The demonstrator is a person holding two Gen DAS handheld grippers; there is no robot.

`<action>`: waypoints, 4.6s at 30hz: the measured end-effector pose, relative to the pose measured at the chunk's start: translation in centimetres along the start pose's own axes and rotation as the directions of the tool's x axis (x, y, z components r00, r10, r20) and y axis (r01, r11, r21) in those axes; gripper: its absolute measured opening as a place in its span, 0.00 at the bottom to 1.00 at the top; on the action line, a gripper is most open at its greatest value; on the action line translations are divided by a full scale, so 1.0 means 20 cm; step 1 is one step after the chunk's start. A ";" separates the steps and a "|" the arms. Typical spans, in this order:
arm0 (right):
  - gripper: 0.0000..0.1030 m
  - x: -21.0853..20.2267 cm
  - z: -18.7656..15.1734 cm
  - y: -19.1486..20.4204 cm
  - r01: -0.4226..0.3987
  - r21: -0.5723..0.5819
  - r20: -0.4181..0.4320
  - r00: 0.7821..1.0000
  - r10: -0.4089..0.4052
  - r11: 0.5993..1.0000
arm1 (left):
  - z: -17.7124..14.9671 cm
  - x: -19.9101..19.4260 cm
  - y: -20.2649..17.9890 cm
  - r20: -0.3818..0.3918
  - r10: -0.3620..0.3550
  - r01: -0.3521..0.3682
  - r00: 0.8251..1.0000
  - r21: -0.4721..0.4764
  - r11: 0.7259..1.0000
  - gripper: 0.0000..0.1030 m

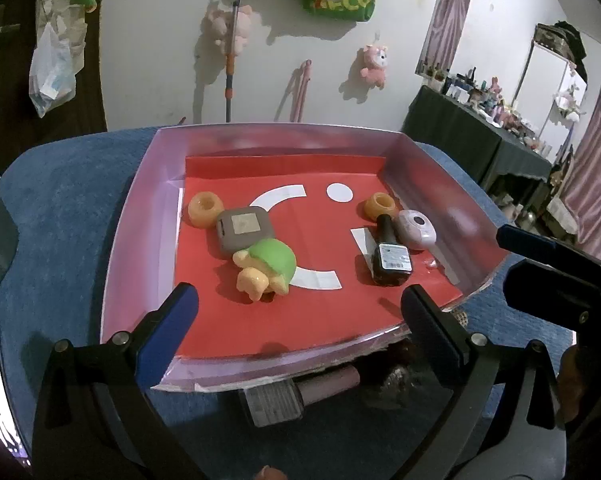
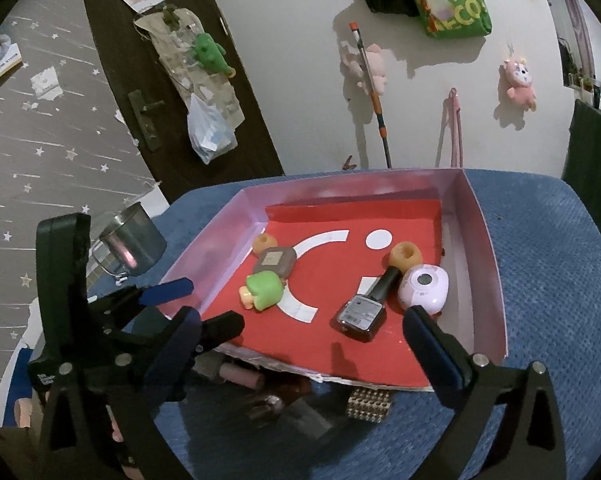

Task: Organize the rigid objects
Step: 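Withdraw both grippers from the box back over the table, then reach the right gripper to the clear glass bottle while the left reaches the pink-capped nail polish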

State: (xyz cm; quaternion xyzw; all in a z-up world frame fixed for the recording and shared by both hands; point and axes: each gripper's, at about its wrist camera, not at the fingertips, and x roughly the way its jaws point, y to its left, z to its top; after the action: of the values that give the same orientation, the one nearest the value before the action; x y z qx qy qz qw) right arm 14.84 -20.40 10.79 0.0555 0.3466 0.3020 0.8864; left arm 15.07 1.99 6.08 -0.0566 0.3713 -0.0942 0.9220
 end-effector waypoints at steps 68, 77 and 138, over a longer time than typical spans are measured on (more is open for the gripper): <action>1.00 -0.11 -0.50 0.05 0.099 0.013 -0.060 0.993 -0.099 0.995 | -0.46 -0.09 -0.06 -0.101 0.048 -0.046 0.994 0.021 0.999 1.00; 0.89 -0.02 -0.52 0.01 0.141 0.009 -0.111 0.984 -0.139 0.990 | -0.45 -0.05 -0.02 -0.121 0.064 -0.063 0.991 0.017 0.998 1.00; 0.52 0.12 -0.45 0.12 0.007 -0.037 -0.106 0.994 -0.011 0.999 | -0.37 -0.02 0.03 -0.059 0.037 -0.036 0.998 0.022 0.999 0.34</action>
State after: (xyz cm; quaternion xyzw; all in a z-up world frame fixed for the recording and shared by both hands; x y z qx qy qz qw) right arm 9.15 -18.17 3.32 0.0219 0.3878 0.3067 0.8689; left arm 9.66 2.47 0.95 -0.0375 0.3987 -0.0828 0.9126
